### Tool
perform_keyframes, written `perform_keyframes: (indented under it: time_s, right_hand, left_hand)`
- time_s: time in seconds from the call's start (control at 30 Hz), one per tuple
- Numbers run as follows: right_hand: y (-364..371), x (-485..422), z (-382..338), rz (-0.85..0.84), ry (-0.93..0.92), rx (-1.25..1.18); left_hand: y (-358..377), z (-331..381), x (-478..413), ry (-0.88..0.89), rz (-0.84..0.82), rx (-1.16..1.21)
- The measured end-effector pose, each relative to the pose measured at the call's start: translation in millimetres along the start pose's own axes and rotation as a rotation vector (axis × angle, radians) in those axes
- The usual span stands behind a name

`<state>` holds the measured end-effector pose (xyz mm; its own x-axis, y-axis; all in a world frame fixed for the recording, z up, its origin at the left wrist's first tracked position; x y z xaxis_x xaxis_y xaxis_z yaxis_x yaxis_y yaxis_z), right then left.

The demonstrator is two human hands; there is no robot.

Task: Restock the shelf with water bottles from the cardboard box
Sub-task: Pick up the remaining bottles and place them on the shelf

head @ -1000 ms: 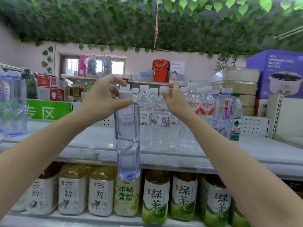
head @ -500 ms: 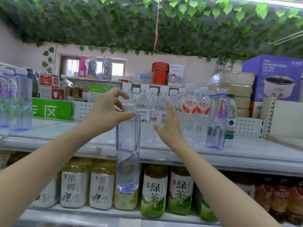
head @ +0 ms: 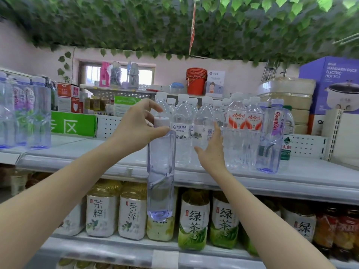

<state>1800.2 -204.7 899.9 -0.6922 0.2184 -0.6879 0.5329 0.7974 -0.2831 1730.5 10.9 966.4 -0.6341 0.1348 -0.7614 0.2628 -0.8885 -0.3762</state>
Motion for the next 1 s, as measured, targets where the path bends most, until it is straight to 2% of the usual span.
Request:
perform_keyframes:
  time_s: [0.1,0.27,0.37,0.5,0.67,0.77,1.0]
  right_hand:
    - [-2.5,-3.0,3.6,-0.076,0.042,-0.016]
    - [-3.3,5.8,-2.0,0.082,0.067,0.373]
    - [0.0,9.5,1.8,0.063,0.051,0.273]
    - [-3.3,7.6,10.3,-0.044,0.058,0.176]
    - [3.8,7.9,10.0,-0.015,0.148,0.318]
    - [3.6,8.0,10.1,-0.003,0.135,0.283]
    - [-5.6,6.0,9.8,-0.213,0.169,0.187]
  left_hand:
    - [-2.1,-1.3,0.3,0.004,0.003,-0.009]
    - [1.9,-3.7,0.7,0.006,-0.017,-0.032]
    - [2.5,-6.0,1.5,0.004,-0.021,-0.034]
    - [1.3,-7.1,2.5,-0.01,-0.004,-0.043]
    - [6.0,-7.9,4.3,-0.014,-0.023,-0.021]
    - [5.9,-9.2,4.9,-0.026,-0.025,-0.017]
    - [3.9,-6.4,7.2,-0.022,-0.023,-0.012]
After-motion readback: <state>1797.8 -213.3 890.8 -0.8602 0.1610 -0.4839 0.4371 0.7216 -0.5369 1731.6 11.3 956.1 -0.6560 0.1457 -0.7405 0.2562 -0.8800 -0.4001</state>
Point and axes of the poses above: each hand's wrist, its own x-axis away from the middle knuckle, its own y-axis out of the palm, z = x × y, the point moved 6 cm from there along -x, towards the middle knuckle, and after that the axes turned 2 degrees about -x, right-handed, at the moved point
